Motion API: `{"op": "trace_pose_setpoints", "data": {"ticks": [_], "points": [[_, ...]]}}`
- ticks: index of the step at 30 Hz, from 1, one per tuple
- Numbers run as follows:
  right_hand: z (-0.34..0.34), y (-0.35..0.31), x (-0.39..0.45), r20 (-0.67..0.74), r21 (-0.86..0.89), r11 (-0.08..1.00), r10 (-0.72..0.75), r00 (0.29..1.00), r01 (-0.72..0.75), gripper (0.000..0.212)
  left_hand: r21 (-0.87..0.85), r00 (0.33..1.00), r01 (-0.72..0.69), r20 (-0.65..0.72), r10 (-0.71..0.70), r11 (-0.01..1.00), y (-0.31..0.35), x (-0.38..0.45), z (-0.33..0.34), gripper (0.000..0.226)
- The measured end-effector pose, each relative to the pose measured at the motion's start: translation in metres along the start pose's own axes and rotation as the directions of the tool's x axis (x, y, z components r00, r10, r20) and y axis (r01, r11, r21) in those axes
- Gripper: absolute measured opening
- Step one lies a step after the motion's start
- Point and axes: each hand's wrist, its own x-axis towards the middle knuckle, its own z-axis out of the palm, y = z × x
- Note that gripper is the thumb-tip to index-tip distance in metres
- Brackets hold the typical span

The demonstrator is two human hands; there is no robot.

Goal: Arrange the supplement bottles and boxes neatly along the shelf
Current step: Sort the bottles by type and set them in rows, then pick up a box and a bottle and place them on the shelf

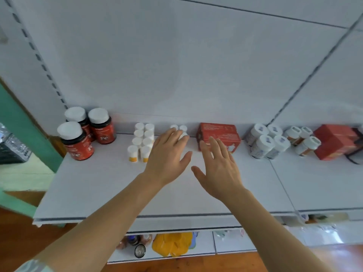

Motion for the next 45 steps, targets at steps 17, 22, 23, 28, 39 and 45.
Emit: {"op": "trace_pose_setpoints", "data": {"ticks": [17,22,23,28,39,45], "points": [[-0.058,0.286,-0.195,-0.086,0.009,0.916,0.401,0.912,-0.402,0.078,-0.073,0.951,-0.275,0.125,0.283,0.959,0.336,0.065,0.094,0.061],[-0.069,0.375,-0.248,-0.116,0.019,0.857,0.514,0.850,-0.516,0.077,-0.132,0.917,-0.349,0.158,0.367,0.928,0.440,0.087,0.131,0.062],[-0.072,0.393,-0.256,-0.124,0.026,0.841,0.539,0.833,-0.540,0.077,-0.141,0.908,-0.367,0.162,0.387,0.919,0.459,0.093,0.140,0.062],[-0.080,0.480,-0.288,-0.144,0.045,0.766,0.640,0.755,-0.641,0.076,-0.195,0.856,-0.460,0.163,0.491,0.866,0.551,0.133,0.187,0.061],[-0.111,0.681,-0.316,-0.201,-0.006,0.626,0.763,0.615,-0.779,0.075,-0.370,0.786,-0.538,0.104,0.609,0.758,0.746,0.238,0.297,0.052],[-0.116,0.778,-0.342,-0.212,0.004,0.575,0.800,0.561,-0.818,0.075,-0.383,0.735,-0.589,0.115,0.669,0.712,0.840,0.278,0.347,0.052]]}}
